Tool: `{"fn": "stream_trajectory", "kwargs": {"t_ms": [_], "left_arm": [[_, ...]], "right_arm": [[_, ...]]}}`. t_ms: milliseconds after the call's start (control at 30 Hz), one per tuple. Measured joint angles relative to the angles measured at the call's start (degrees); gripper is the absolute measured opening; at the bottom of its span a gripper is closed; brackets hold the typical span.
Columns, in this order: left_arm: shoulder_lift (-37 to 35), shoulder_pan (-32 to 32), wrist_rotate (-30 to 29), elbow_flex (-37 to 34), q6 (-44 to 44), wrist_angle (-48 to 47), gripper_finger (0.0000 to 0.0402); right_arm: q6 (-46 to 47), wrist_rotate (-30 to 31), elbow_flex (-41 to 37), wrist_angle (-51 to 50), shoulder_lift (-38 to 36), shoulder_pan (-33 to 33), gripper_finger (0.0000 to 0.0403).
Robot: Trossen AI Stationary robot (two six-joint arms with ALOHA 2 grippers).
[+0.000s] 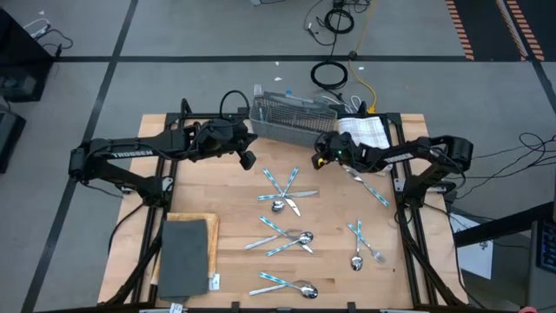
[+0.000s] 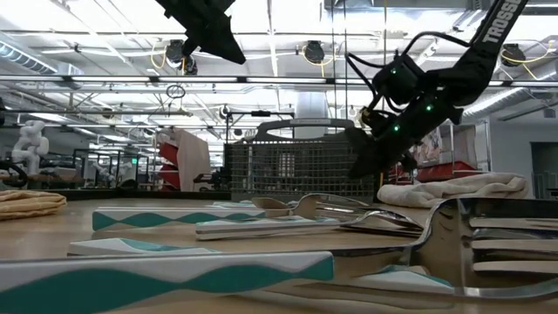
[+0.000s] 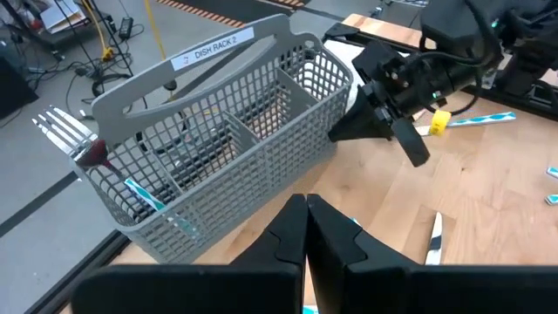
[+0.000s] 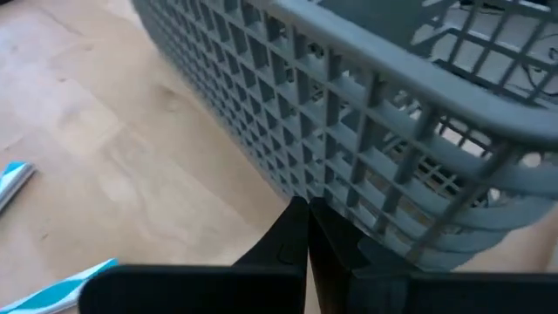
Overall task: Sort silverware
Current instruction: Adjust the silverware basket
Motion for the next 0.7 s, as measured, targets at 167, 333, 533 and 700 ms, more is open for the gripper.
{"fn": "stream_trajectory", "kwargs": {"t_ms": [167,333,533,700], "left_arm": [[0.0,0.0,0.0,0.0,0.0,0.0,0.0009],[-0.02,0.0,0.0,0.0,0.02,-0.01,0.0009],[0.0,0.0,0.0,0.0,0.0,0.0,0.0009],[0.0,0.0,0.02,0.0,0.0,0.0,0.0009]], "right_arm": [[4.17,0.02,0.0,0.03,0.0,-2.08,0.0],[5.41,-0.13,0.43,0.19,0.0,-3.68,0.0],[2.41,-0.44,3.94,0.19,0.0,-5.03,0.0],[1.03,-1.5,7.15,-3.25,0.0,-6.1,0.0]]}}
